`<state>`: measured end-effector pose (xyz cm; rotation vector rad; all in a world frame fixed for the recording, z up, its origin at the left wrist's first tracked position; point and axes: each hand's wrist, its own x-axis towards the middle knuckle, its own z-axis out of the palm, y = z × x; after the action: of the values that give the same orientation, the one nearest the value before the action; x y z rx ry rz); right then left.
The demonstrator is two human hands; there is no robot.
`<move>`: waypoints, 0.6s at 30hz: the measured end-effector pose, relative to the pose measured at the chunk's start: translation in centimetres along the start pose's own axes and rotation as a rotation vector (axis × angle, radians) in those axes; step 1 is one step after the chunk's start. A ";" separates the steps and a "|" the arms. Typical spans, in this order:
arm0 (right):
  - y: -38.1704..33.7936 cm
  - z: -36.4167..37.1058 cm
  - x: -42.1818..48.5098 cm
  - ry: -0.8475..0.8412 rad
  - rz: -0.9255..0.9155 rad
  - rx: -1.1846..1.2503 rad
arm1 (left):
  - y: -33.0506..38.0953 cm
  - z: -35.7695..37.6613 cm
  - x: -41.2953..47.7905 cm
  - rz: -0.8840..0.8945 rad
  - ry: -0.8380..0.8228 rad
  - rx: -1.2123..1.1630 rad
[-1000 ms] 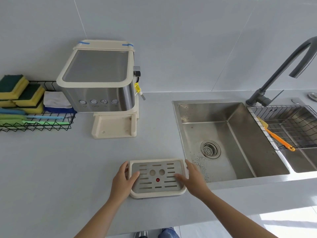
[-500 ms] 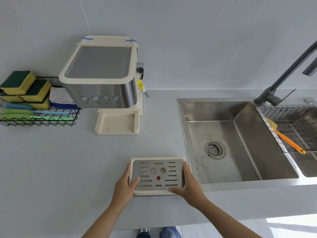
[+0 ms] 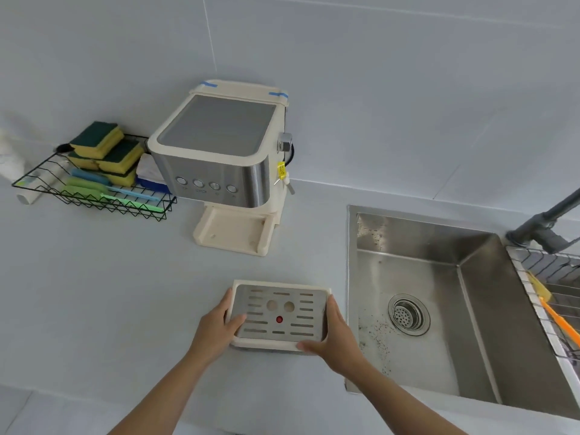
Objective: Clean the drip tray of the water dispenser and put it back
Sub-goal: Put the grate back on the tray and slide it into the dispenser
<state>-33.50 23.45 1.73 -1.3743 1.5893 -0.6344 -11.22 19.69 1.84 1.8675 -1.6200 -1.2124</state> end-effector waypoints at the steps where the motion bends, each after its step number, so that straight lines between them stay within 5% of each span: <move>1: -0.4 -0.3 0.5 -0.009 -0.019 -0.005 | 0.3 -0.3 0.1 0.004 0.006 -0.005; 18: -8.5 3.9 9.4 -0.020 -0.122 -0.003 | 0.3 -10.8 6.1 0.087 -0.098 -0.113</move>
<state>-25.59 13.05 4.28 -1.4841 1.4997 -0.6889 -3.04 11.32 5.90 1.6751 -1.6291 -1.3471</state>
